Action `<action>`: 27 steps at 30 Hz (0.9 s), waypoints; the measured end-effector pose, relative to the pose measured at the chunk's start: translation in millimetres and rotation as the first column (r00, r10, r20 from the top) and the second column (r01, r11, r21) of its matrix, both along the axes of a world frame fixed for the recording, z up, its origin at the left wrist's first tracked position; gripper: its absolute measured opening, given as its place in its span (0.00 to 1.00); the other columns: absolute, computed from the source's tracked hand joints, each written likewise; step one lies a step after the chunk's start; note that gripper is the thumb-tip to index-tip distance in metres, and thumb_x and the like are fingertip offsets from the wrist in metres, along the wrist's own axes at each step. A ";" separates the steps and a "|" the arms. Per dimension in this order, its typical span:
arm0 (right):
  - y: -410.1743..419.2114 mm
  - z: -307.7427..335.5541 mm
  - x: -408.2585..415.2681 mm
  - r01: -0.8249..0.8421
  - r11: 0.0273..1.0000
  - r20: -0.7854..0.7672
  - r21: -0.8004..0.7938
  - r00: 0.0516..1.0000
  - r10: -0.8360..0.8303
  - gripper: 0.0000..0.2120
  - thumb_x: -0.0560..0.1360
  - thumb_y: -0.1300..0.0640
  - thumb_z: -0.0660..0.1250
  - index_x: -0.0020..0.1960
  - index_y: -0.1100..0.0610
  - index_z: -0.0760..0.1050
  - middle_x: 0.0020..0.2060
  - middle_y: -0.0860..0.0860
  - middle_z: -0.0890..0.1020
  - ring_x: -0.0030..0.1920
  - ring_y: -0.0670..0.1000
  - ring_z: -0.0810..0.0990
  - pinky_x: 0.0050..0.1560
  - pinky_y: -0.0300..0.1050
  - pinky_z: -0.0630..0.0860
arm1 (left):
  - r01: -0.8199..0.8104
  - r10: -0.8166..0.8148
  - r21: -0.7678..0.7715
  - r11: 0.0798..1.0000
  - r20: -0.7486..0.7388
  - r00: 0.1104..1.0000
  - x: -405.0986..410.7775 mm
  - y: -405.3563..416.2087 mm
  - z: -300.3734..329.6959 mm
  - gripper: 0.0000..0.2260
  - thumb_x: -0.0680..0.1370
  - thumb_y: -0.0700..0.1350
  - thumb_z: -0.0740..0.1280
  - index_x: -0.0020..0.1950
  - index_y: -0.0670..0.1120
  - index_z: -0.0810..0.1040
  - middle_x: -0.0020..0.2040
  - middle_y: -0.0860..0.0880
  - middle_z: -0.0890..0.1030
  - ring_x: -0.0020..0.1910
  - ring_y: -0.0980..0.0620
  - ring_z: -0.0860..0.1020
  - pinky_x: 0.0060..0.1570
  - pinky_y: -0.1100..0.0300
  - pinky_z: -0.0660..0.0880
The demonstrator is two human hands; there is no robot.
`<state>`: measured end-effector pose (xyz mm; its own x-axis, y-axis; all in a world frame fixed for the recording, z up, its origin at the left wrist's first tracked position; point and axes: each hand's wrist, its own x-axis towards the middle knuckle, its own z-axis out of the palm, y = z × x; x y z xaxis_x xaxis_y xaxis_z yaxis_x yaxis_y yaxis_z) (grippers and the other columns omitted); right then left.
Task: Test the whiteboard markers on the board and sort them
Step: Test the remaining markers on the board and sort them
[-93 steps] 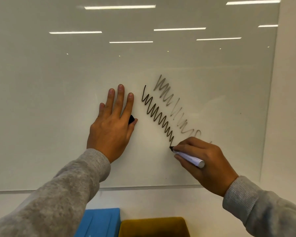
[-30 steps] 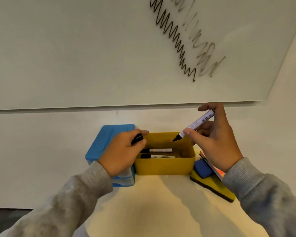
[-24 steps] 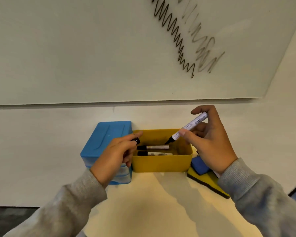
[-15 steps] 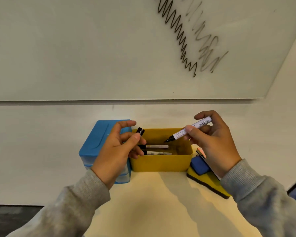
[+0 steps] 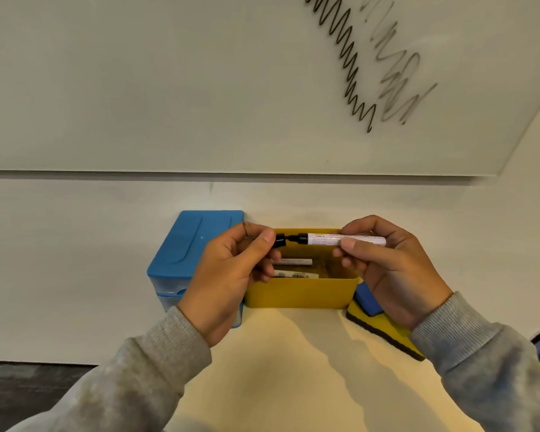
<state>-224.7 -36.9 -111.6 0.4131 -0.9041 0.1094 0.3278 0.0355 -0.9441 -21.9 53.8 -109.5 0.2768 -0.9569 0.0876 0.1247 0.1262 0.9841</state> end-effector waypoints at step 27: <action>-6.0 1.2 -6.5 -0.011 0.999 0.087 0.040 0.996 0.007 0.12 0.79 0.71 0.56 0.56 0.64 0.75 0.49 0.62 0.84 0.45 0.58 0.84 0.47 0.45 0.84 | 0.090 -0.088 -0.019 0.996 0.073 0.993 4.1 -2.5 1.1 0.11 0.79 0.37 0.65 0.61 0.42 0.78 0.51 0.45 0.87 0.50 0.47 0.86 0.49 0.60 0.82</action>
<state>-231.2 -42.9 -110.3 0.4117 -0.9049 0.1085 0.4083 0.0767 -0.9096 -17.8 51.4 -108.4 0.1831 -0.9750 0.1262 0.0652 0.1401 0.9880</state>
